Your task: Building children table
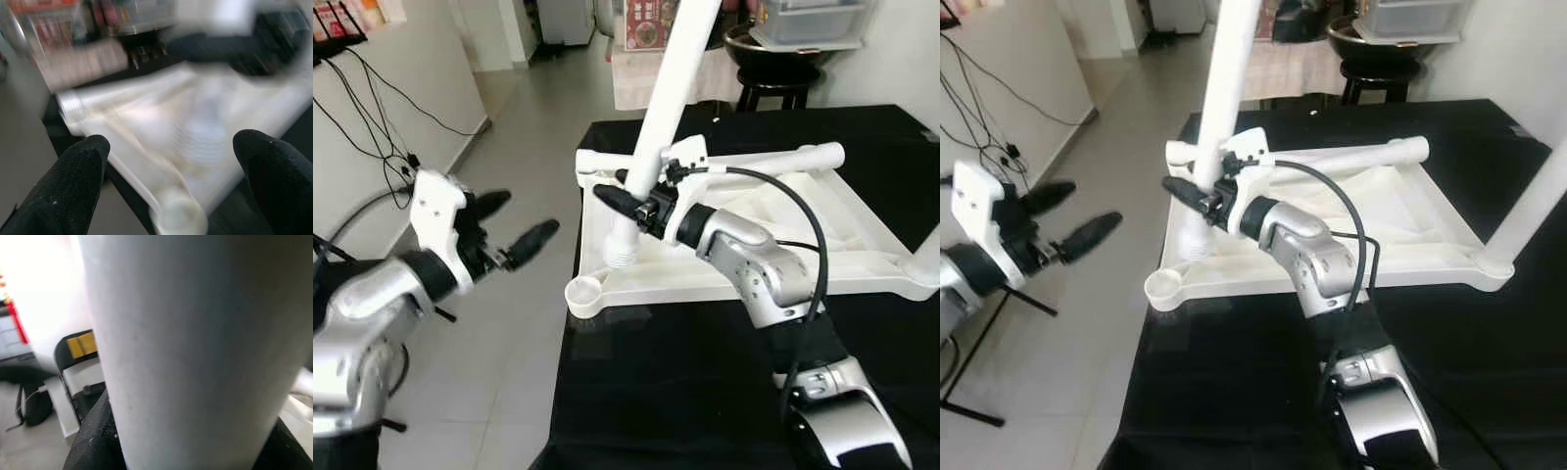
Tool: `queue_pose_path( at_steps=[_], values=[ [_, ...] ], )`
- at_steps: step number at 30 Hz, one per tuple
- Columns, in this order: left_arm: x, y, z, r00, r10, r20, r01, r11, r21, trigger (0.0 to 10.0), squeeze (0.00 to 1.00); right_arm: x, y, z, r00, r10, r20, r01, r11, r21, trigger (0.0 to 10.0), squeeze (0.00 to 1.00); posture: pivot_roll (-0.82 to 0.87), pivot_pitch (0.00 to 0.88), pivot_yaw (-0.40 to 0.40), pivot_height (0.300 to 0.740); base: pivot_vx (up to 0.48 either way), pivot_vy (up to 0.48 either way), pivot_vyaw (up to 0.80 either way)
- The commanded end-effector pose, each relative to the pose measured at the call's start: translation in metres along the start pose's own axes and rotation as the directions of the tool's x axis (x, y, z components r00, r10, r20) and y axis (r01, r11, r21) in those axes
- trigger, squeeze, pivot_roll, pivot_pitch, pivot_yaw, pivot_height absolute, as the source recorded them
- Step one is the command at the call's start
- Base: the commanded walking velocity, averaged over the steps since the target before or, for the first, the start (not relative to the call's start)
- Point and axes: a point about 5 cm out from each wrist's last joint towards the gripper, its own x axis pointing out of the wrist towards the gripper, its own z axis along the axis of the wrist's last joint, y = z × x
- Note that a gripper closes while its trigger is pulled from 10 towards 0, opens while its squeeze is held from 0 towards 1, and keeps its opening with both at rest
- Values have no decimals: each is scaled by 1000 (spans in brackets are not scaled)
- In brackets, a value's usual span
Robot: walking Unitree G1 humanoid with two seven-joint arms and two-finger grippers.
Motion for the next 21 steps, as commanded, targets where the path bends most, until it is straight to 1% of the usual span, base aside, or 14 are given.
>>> queue_pose_path(
  at_steps=[1, 2, 3, 5, 7, 9, 10, 12, 13, 14, 16, 21],
  values=[
    [0, -13, -11, 998, -31, -51, 30, 999, -14, 10000, 0, 8, 9, 2, 998, 57, 10, -57, 998, -20, 10000, 0, 1, 83, 23, 740, 0, 0, 775],
    [-2, -24, -24, 994, -56, -95, 54, 998, -30, 10000, 0, 9, 11, 1, 998, 67, 8, -67, 997, -25, 10000, 0, 4, 87, 18, 740, 0, 0, 775],
    [-3, -32, -31, 990, -74, -123, 69, 997, -40, 10000, 0, 11, 11, 1, 997, 73, 7, -72, 997, -28, 10000, 0, 4, 87, 18, 740, 0, 0, 775],
    [-7, -42, -48, 981, -80, -175, 71, 996, -58, 10000, 0, 13, 12, -3, 997, 72, -10, -73, 996, -48, 10000, 0, 11, 93, 10, 740, 0, 0, 775],
    [-7, -50, -55, 979, -70, -190, 57, 996, -74, 10000, 0, 16, 10, -6, 998, 53, -24, -54, 997, -61, 10000, 0, 12, 99, 12, 740, 0, 0, 775],
    [-6, -57, -60, 977, -58, -204, 45, 997, -68, 10000, 0, 17, 9, -6, 999, 46, -25, -48, 997, -63, 10000, 0, 14, 108, 11, 740, 0, 0, 775],
    [-6, -58, -60, 977, -56, -208, 43, 997, -65, 10000, 0, 17, 9, -6, 999, 47, -25, -48, 997, -63, 10000, 0, 14, 108, 11, 740, 0, 0, 775],
    [-6, -61, -67, 973, -14, -230, 6, 999, -37, 10000, 0, 18, 8, -6, 999, 37, -7, -37, 998, -47, 10000, 0, 16, 115, 11, 740, 0, 0, 775],
    [-6, -61, -67, 973, -14, -230, 6, 999, -37, 10000, 0, 18, 8, -6, 999, 37, -7, -37, 998, -47, 10000, 0, 16, 115, 11, 740, 0, 0, 775],
    [-6, -61, -68, 972, 39, -230, -47, 999, -28, 10000, 0, 19, 6, -5, 999, 34, 8, -33, 999, -37, 10000, 0, 19, 122, 11, 740, 0, 0, 756],
    [-6, -58, -66, 974, 79, -214, -86, 996, -26, 10000, 0, 18, 5, -4, 998, 65, 15, -64, 997, -44, 10000, 0, 27, 127, 9, 740, 0, 0, 0],
    [-5, -62, -65, 976, 66, -206, -69, 998, -9, 10000, 0, 16, 3, -5, 993, 114, 0, -114, 993, -38, 10000, 0, 27, 135, 10, 740, 0, 0, 0]
  ],
)
